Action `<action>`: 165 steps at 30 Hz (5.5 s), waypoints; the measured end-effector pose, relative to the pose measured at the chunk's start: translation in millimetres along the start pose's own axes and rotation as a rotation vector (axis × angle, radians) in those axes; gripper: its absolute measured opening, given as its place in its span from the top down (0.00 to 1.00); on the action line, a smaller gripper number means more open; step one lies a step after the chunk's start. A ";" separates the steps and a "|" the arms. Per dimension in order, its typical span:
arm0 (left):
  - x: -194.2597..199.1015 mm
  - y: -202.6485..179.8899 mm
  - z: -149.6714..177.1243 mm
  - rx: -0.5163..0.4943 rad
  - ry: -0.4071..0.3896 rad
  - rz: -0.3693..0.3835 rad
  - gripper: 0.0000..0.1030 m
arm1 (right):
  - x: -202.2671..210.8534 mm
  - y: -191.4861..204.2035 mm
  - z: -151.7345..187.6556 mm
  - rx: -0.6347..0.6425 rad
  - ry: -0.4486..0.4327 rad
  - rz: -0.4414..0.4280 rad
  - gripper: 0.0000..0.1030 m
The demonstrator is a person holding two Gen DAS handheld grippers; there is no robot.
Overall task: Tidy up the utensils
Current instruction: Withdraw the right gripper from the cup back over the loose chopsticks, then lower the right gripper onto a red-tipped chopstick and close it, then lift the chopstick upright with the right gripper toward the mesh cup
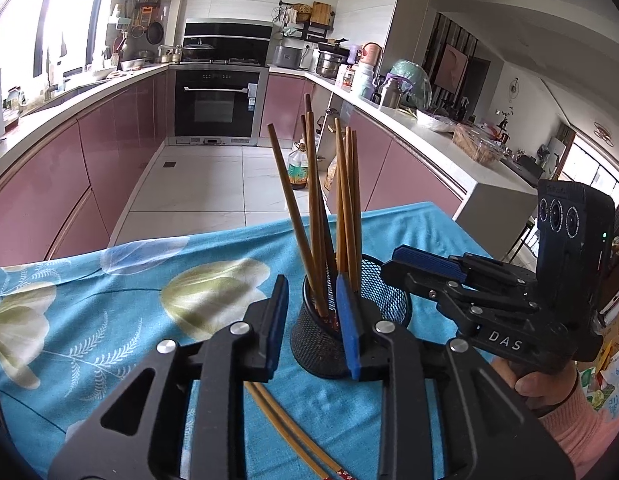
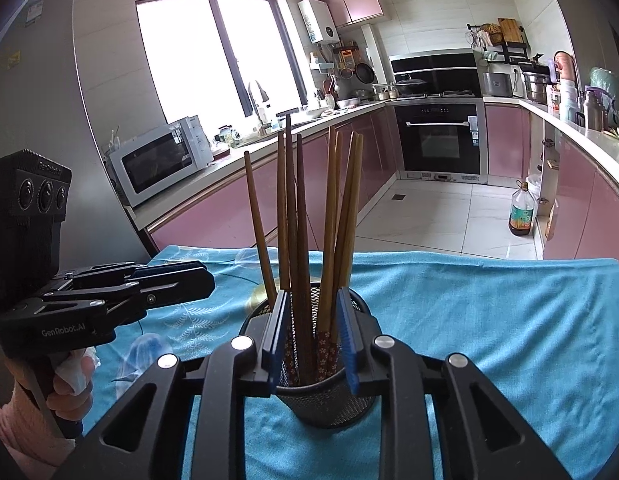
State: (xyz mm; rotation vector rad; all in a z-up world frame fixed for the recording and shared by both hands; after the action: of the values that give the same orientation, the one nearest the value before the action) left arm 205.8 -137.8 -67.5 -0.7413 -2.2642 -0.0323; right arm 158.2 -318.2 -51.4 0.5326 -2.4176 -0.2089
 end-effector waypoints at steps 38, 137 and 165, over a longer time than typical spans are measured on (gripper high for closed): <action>13.5 74.4 137.3 0.129 0.100 -0.243 0.19 | -56.0 79.8 123.7 0.161 0.348 -0.053 0.63; -24.6 43.8 134.0 0.111 0.211 -0.136 0.93 | -47.5 66.7 106.6 0.087 0.308 -0.082 0.94; 33.8 23.7 107.8 0.119 0.099 -0.003 0.93 | -9.9 75.4 76.8 0.089 0.191 -0.135 0.94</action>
State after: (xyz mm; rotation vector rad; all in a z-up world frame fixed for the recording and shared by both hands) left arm 129.5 -75.6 -127.8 -0.6593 -2.1525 0.0626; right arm 92.8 -244.6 -95.9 0.7242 -2.2145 -0.1030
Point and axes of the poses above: each gripper's, at about its wrist camera, not at the fingertips, and x roughly against the way its jaws point, y to its left, z to its underside, the point moved 9 cm from there along -x, roughly the way its jaws point, and after that the axes turned 5 degrees about y, right-handed, at the moved point
